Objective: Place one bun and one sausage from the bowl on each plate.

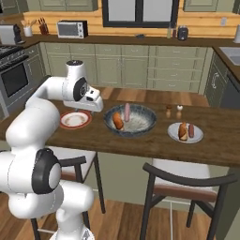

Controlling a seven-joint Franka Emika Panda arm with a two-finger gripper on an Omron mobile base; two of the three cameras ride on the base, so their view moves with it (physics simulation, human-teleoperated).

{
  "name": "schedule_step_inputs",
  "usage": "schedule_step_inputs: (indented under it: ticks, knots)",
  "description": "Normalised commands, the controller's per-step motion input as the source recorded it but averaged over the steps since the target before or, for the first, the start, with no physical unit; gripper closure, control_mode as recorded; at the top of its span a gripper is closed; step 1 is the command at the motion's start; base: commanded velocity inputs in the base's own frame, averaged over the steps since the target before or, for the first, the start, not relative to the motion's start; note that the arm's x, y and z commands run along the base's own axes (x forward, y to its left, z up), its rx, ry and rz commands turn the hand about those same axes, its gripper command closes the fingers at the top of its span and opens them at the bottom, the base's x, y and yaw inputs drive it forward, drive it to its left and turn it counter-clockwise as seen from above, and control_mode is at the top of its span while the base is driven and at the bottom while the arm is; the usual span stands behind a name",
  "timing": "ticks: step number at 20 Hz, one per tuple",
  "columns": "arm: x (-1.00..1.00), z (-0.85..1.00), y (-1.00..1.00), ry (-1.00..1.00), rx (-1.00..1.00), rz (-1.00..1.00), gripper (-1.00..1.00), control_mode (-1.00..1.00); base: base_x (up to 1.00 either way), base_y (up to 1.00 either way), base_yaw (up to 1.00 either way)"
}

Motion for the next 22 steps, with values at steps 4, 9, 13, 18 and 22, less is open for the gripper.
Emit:
schedule_step_inputs:
  ticks: [4, 9, 13, 18, 22]
  knots:
    - [0.0, 0.0, 0.0, 0.0, 0.0, 0.0, -1.0, 1.0, 0.38, 0.41, -0.02]
    - [0.16, 0.0, 0.0, 0.0, 0.0, 0.0, -1.0, -1.0, 0.47, 0.11, 0.0]
    - [0.98, -0.06, -0.41, 0.02, 0.06, 0.0, -1.0, -1.0, 0.0, 0.0, 0.0]
    - [1.0, -0.32, -0.68, 0.12, 0.06, 0.0, -1.0, -1.0, 0.0, 0.0, 0.0]
    - [0.94, -0.34, -0.38, 0.21, 0.02, 0.01, -1.0, -1.0, 0.0, 0.0, 0.0]
